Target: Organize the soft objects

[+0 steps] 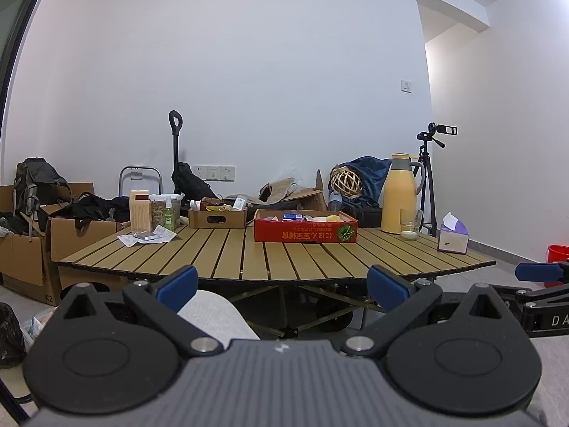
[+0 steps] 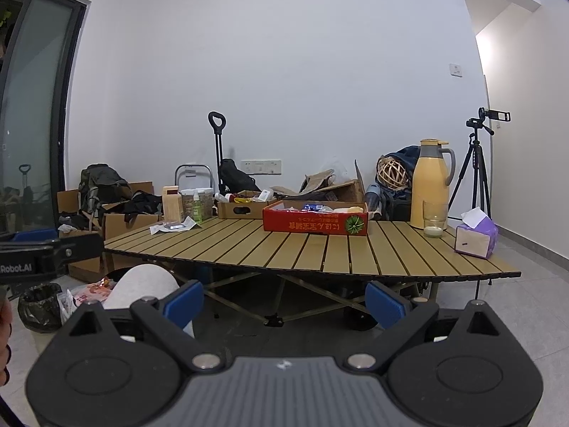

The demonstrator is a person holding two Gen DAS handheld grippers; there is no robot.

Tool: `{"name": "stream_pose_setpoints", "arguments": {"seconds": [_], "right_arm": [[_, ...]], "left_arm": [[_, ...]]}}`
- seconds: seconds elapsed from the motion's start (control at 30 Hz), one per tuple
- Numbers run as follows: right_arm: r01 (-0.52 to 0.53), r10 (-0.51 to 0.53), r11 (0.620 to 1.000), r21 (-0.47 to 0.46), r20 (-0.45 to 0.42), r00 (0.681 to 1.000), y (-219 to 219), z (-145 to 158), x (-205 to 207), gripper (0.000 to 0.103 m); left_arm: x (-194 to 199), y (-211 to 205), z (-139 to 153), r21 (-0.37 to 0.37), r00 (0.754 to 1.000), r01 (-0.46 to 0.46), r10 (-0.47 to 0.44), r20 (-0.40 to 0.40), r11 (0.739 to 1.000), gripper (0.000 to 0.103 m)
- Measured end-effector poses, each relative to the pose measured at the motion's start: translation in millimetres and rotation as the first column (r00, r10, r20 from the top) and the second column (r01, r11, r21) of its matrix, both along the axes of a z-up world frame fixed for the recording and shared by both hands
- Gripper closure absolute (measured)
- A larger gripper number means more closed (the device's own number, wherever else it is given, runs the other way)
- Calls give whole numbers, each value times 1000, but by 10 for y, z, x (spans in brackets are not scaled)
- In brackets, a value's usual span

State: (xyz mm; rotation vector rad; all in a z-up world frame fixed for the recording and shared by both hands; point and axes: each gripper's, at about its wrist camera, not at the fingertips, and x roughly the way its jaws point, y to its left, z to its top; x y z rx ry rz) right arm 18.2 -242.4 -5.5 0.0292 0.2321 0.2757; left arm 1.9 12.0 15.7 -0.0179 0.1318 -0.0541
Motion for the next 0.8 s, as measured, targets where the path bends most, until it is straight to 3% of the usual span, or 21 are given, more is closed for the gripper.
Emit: {"name": "stream_pose_setpoints", "arguments": {"seconds": [0.8], "right_arm": [[0, 0, 1000, -1, 7, 1000, -14, -2, -6, 5]], "left_arm": [[19, 55, -25, 1, 1000, 6, -6, -1, 1000, 0]]}}
